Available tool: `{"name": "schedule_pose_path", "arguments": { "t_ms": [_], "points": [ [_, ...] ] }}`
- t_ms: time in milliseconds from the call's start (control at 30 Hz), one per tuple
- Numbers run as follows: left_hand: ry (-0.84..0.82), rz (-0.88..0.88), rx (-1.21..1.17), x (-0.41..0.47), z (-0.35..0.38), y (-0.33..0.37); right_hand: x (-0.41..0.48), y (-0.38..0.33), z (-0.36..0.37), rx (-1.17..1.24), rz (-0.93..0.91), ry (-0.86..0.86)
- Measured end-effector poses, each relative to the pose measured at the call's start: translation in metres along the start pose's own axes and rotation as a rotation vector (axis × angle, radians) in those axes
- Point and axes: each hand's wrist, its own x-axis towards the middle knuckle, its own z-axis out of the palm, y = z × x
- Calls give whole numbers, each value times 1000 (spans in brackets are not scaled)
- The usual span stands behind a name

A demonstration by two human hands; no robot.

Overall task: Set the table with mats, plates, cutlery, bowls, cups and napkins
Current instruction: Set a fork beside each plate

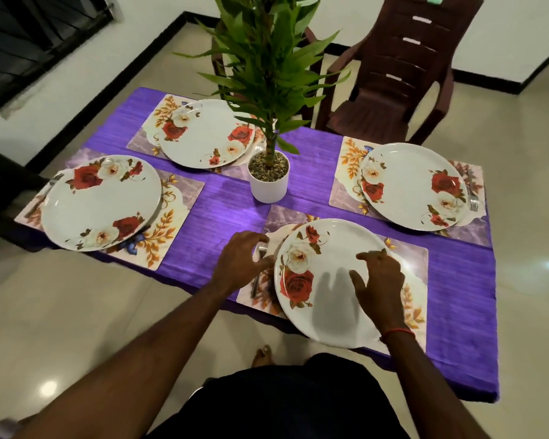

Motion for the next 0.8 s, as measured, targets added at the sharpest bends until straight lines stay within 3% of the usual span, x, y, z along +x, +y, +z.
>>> {"name": "schedule_pose_path", "arguments": {
  "t_ms": [67,133,433,800],
  "points": [
    [38,2,22,-10,-7,2,10,-18,4,-19,-139,-44],
    [10,25,37,-9,-9,4,16,-28,8,8,-157,-78],
    [202,-126,63,-55,-20,22,40,-74,10,120,-482,-275],
    [420,-427,126,-151,-10,31,20,-145,28,270,-808,-461]
  ]
}}
